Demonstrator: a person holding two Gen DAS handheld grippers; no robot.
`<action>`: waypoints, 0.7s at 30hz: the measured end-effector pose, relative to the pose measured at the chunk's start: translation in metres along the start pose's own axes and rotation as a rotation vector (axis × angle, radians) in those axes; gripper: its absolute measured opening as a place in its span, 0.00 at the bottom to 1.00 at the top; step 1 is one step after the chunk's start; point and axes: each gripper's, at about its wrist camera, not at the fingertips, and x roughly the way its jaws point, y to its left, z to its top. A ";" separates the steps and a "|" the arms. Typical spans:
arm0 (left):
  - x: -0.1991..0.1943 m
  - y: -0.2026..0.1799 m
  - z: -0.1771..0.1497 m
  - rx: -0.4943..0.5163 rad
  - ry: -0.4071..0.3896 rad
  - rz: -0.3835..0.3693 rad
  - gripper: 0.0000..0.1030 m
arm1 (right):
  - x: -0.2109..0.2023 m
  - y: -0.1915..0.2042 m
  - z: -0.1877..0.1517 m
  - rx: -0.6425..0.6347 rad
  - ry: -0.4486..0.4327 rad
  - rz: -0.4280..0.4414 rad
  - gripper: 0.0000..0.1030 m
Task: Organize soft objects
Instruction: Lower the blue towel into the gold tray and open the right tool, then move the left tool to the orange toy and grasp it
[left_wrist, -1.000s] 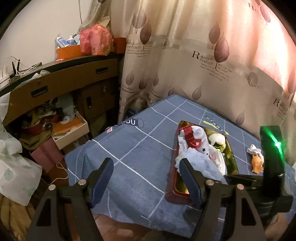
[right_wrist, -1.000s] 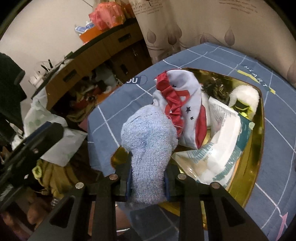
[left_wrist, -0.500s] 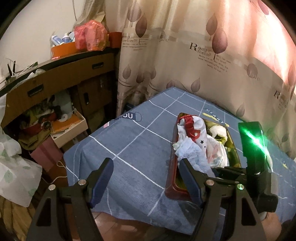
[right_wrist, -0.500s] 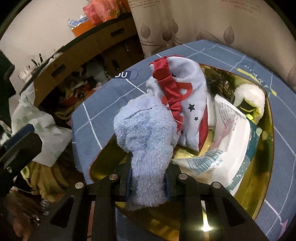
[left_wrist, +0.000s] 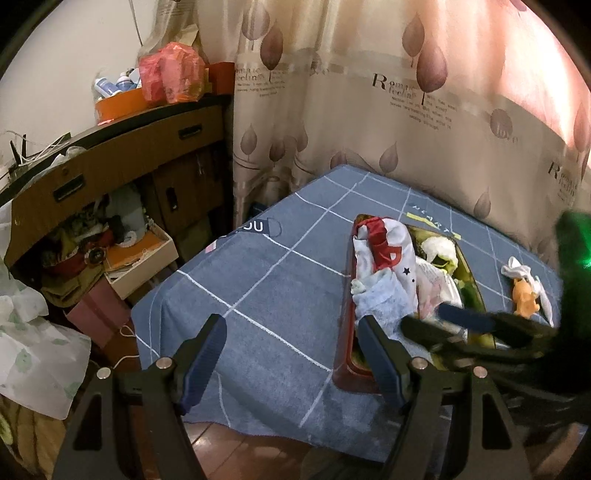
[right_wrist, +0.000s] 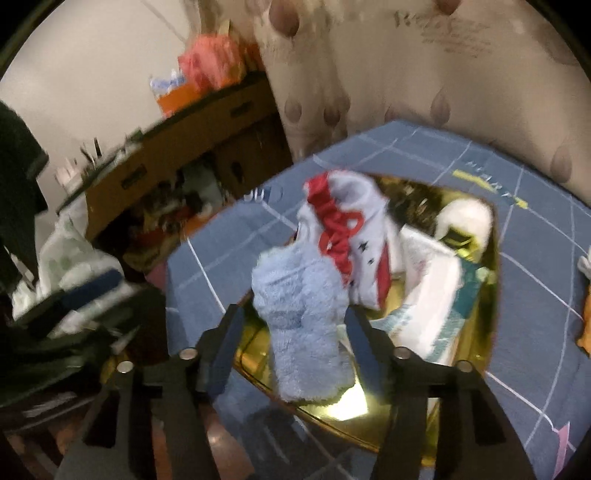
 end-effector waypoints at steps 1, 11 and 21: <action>0.001 -0.001 0.000 0.005 0.002 0.001 0.73 | -0.006 -0.002 0.000 0.010 -0.016 0.004 0.58; 0.004 -0.007 -0.002 0.044 0.023 0.015 0.73 | -0.077 -0.059 -0.043 0.106 -0.120 -0.157 0.69; 0.002 -0.014 -0.004 0.078 0.007 0.045 0.73 | -0.164 -0.196 -0.126 0.263 -0.077 -0.647 0.78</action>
